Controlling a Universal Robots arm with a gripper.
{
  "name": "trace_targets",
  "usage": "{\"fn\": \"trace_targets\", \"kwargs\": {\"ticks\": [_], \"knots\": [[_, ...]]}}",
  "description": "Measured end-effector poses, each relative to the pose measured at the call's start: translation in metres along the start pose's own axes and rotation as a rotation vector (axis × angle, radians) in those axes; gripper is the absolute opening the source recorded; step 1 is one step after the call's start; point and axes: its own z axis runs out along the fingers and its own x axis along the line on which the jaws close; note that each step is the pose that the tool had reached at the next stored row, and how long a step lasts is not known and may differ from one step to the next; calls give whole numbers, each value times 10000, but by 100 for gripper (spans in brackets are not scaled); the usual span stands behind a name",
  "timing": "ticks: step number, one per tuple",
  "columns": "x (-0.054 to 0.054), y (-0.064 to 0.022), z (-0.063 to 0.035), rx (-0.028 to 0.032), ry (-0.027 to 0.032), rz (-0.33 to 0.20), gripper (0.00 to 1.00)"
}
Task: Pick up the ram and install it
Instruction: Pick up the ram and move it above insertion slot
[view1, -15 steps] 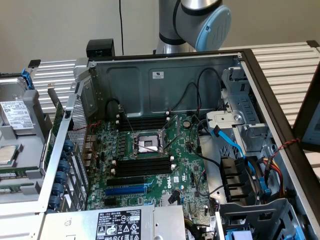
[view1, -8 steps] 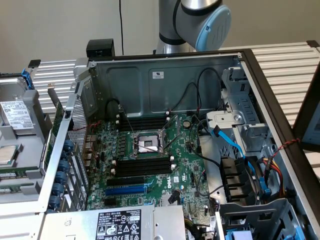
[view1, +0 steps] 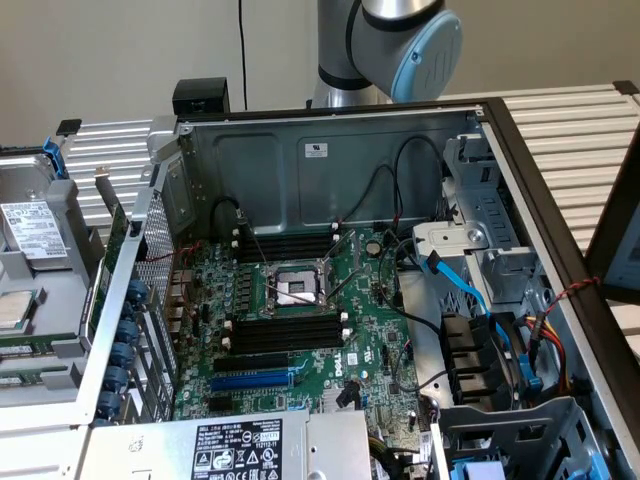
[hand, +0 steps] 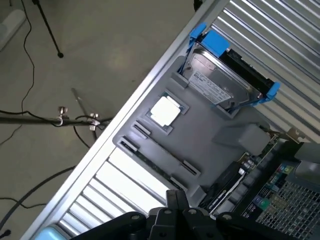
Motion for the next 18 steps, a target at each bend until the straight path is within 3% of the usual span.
{"fn": "trace_targets", "kwargs": {"ticks": [18], "knots": [[0, -1, 17, -56, 150, -3266, 10]]}}
